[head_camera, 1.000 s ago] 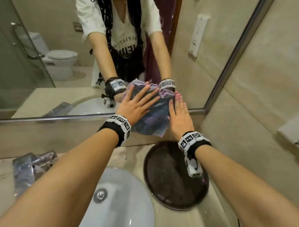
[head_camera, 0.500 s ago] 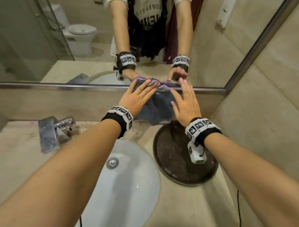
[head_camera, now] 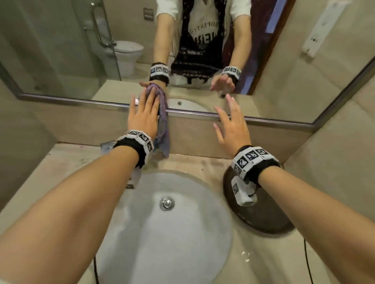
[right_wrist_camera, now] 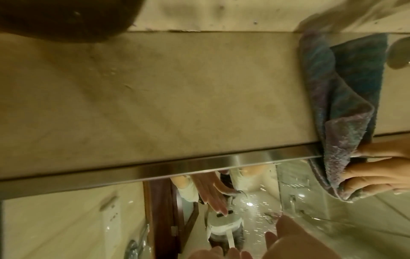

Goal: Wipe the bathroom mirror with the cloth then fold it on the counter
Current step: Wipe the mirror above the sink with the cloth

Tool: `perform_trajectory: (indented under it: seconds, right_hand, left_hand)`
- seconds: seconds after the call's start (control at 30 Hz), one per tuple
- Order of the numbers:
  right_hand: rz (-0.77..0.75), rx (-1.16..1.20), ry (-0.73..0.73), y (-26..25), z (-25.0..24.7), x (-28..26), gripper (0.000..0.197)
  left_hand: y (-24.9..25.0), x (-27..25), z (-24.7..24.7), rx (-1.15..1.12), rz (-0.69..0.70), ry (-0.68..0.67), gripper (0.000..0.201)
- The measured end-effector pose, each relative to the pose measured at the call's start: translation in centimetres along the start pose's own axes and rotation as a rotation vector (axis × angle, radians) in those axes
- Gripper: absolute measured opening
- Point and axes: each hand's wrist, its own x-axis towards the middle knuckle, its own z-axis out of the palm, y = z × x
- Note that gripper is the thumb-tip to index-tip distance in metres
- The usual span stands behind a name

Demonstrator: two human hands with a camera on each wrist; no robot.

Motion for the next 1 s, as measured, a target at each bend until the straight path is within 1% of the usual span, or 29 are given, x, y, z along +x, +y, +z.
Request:
perform_trajectory:
  seconds: [0.17, 0.27, 0.3, 0.37, 0.47, 0.57, 0.67, 0.73, 0.8, 0.93, 1.0]
  right_hand:
    - [0.024, 0.046, -0.018, -8.1, 1.7, 3.4, 0.046]
    - [0.027, 0.072, -0.017, -12.8, 3.2, 5.6, 0.046]
    - [0.037, 0.079, -0.012, -14.2, 3.6, 6.3, 0.046]
    - [0.075, 0.091, 0.017, -16.6, 4.1, 7.6, 0.045]
    - [0.155, 0.128, 0.082, -18.9, 3.8, 9.2, 0.045]
    - [0.265, 0.141, 0.171, -18.7, 2.2, 10.3, 0.046]
    - [0.360, 0.105, 0.249, -16.8, -0.1, 11.1, 0.047]
    - [0.404, 0.091, 0.284, -15.3, -1.3, 11.1, 0.049]
    - [0.439, 0.081, 0.311, -13.8, -2.1, 10.3, 0.049]
    - [0.443, 0.030, 0.284, -10.4, -2.7, 7.4, 0.047]
    - [0.457, 0.008, 0.253, -8.6, -3.0, 6.1, 0.047]
  left_hand:
    - [-7.7, 0.3, 0.1, -0.048, -0.097, 0.010, 0.061]
    - [-12.1, 0.5, -0.1, -0.039, -0.038, 0.002, 0.061]
    - [-13.3, 0.7, -0.4, -0.040, -0.026, 0.022, 0.062]
    - [-15.3, 1.6, -1.3, -0.092, -0.047, 0.106, 0.065]
    - [-16.5, 3.3, -3.2, -0.163, -0.050, 0.236, 0.065]
    - [-15.3, 4.7, -5.3, -0.276, -0.036, 0.316, 0.070]
    - [-13.2, 5.4, -6.7, -0.376, -0.066, 0.341, 0.085]
    - [-11.8, 6.0, -7.2, -0.397, -0.104, 0.361, 0.093]
    - [-10.1, 6.7, -7.7, -0.383, -0.112, 0.391, 0.100]
    - [-5.5, 8.0, -8.9, -0.336, -0.028, 0.474, 0.104]
    - [-2.7, 8.5, -9.3, -0.331, 0.004, 0.496, 0.100]
